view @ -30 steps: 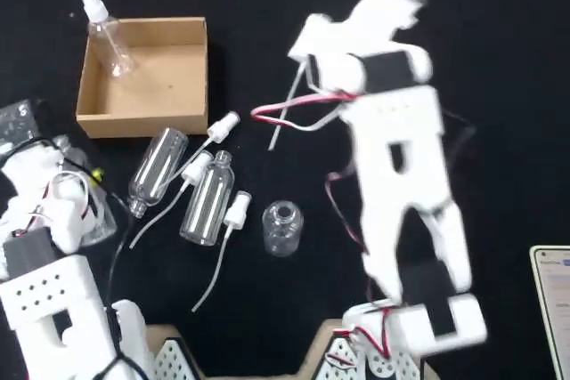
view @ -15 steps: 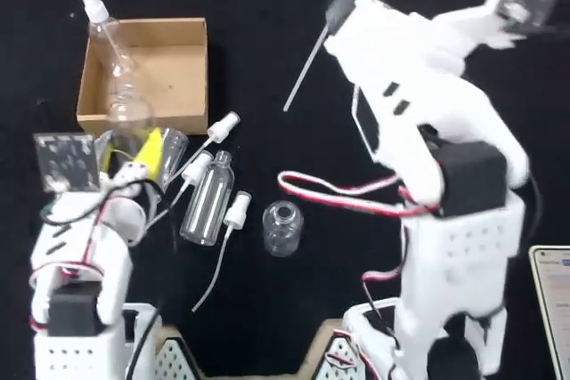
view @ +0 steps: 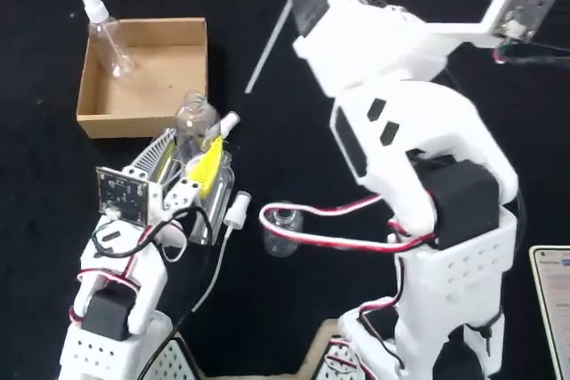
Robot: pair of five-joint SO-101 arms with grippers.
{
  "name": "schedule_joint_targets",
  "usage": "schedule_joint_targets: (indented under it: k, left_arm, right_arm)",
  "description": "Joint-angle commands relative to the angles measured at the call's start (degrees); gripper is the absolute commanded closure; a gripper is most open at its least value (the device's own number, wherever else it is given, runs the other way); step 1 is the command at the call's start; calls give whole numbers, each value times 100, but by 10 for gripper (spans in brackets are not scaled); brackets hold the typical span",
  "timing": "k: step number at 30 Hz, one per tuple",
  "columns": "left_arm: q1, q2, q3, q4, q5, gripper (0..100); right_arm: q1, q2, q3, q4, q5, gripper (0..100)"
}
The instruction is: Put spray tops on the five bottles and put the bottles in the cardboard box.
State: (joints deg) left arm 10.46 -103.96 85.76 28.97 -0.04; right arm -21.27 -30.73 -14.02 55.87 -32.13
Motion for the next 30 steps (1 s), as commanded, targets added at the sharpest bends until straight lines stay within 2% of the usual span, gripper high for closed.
schedule_joint_targets:
  k: [1,7,14,30]
  left_arm:
    - [295,-44,-13,-360,44,887]
    - [400,-44,-31,-404,44,887]
    - [400,-44,-57,-404,44,885]
    - [400,-44,-57,-404,44,884]
  right_arm:
    - [-466,-136,-180,-440,580,972]
    - [-870,-110,462,-1354,1371,972]
    - [-888,-110,1165,-2207,1626,972]
    - [-923,-154,1657,-2259,1574,976]
